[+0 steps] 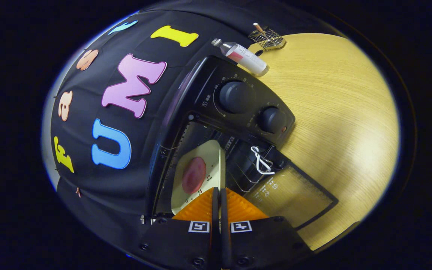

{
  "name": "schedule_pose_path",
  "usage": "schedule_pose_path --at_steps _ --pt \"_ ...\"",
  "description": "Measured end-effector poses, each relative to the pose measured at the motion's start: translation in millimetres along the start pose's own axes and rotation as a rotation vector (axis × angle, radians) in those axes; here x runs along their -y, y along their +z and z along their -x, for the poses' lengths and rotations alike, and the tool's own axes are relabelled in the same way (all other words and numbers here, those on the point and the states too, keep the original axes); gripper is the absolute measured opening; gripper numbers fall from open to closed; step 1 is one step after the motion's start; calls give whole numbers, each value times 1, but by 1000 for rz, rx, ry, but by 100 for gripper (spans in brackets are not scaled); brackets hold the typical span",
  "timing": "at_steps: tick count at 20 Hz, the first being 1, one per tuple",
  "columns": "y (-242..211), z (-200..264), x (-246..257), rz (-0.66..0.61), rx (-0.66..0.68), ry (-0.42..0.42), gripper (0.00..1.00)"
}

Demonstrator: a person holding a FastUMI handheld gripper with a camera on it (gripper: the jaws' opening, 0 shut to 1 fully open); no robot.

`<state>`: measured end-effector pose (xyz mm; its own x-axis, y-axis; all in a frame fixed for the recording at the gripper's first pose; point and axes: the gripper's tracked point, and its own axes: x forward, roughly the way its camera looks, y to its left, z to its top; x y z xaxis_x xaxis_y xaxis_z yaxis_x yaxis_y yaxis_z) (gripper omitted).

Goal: Open the toaster oven, put the food inside, and close the toaster oven door.

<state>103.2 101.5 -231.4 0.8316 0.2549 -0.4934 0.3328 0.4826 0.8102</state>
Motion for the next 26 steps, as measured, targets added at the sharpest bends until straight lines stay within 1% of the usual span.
schedule_pose_path --at_steps 3,12,14,16,17,18,21,22,23,25,26 --pt "1 -12 0 0 33 -12 6" --pt "4 -27 5 21 93 -105 7" --pt "-1 -26 -1 57 85 -84 9" --pt "-9 -18 -8 96 69 -49 16" --pt "-14 -13 -9 114 56 -49 31" --pt "-21 -9 -8 129 36 -45 40" --pt "-31 10 -15 175 20 -14 87" --pt "-33 18 -17 194 16 -7 92" --pt "-34 25 -17 218 10 -5 93" --pt "-36 39 -16 260 -2 -13 99" --pt "-38 46 -14 281 -11 -14 99"
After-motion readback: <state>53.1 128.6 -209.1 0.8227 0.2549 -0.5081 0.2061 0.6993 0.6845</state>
